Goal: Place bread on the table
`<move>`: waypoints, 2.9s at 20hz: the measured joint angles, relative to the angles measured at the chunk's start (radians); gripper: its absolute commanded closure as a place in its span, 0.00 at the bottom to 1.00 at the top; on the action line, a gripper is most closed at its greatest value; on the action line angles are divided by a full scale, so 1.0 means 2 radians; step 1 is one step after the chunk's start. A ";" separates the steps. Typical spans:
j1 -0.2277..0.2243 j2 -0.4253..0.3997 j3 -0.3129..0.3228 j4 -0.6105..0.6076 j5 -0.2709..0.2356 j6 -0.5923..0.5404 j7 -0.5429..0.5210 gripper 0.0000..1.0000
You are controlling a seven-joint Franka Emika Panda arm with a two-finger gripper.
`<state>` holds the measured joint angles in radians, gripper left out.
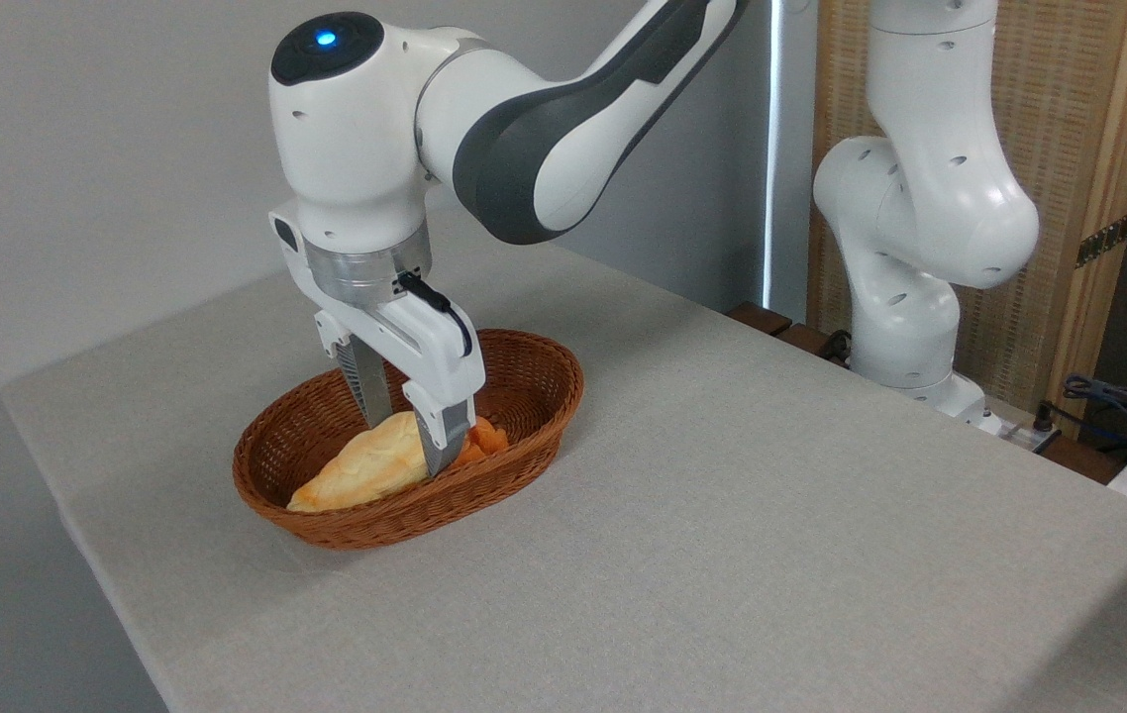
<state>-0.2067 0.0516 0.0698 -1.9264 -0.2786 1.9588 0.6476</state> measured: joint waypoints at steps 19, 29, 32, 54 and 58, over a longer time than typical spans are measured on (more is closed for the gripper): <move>0.007 -0.012 0.006 0.005 0.000 -0.009 0.000 0.63; 0.013 -0.030 0.054 0.039 -0.014 -0.068 0.009 0.59; 0.013 -0.032 0.069 0.055 -0.015 -0.088 0.024 0.55; 0.015 -0.046 0.134 0.097 0.030 -0.112 0.091 0.00; 0.014 -0.046 0.132 0.097 0.031 -0.112 0.091 0.00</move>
<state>-0.1795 -0.0395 0.3330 -1.7318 -0.2166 1.7345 0.8289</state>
